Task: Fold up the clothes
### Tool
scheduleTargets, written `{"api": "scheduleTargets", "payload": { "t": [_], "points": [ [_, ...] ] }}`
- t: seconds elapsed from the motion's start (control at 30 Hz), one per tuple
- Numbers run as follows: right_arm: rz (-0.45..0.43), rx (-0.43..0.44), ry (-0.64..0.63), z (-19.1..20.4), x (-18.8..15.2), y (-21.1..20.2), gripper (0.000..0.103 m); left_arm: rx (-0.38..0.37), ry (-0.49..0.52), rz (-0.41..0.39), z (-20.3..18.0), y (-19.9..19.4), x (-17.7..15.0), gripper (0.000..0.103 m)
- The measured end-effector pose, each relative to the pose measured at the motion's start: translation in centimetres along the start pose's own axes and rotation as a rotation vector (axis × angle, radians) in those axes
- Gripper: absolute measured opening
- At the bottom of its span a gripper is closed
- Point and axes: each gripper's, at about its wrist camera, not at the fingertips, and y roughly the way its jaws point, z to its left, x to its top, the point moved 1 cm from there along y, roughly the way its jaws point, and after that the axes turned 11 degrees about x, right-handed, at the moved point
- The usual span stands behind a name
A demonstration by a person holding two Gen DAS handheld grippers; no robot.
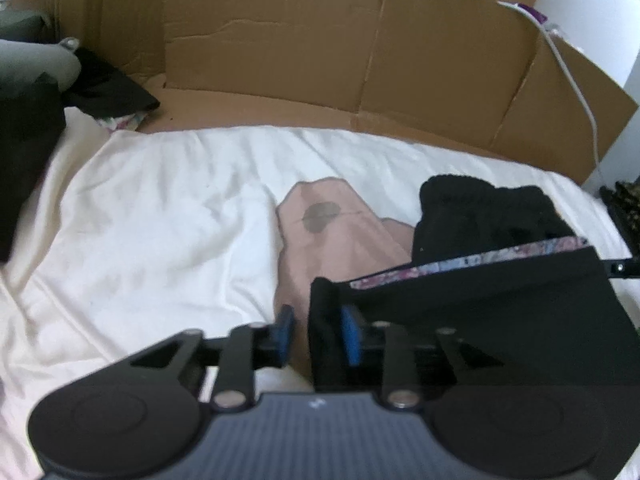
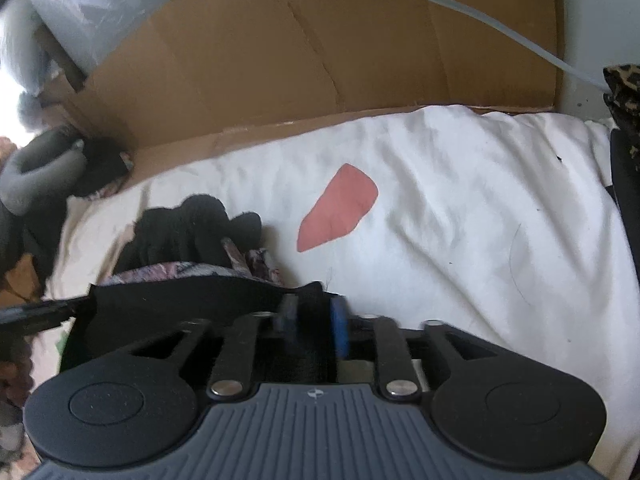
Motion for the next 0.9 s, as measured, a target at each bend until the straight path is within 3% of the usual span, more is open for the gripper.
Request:
{"api": "scheduleTargets", "payload": {
  "t": [0.53,0.67,0.7,0.77,0.9],
  "points": [
    [0.046,-0.040,-0.130,1.6,-1.1,1.9,0.039,-0.013,0.048,0.004,-1.7,1.5,-0.3,0.038],
    [0.062,-0.032,-0.166,2.1,-1.0,2.0,0.021,-0.033,0.006,0.014,-1.3,1.8,-0.2,0.038],
    [0.065,-0.032,-0.170,2.2,-0.9,2.0,0.016,-0.039,-0.003,0.014,-1.2,1.8,-0.2,0.037],
    [0.064,-0.034,-0.174,2.3,-0.8,1.8,0.010,-0.058,-0.022,0.015,-1.0,1.7,-0.2,0.023],
    [0.021,-0.043,-0.138,1.9,-0.5,0.2,0.008,-0.079,-0.056,0.002,-0.1,0.8,-0.2,0.010]
  ]
}}
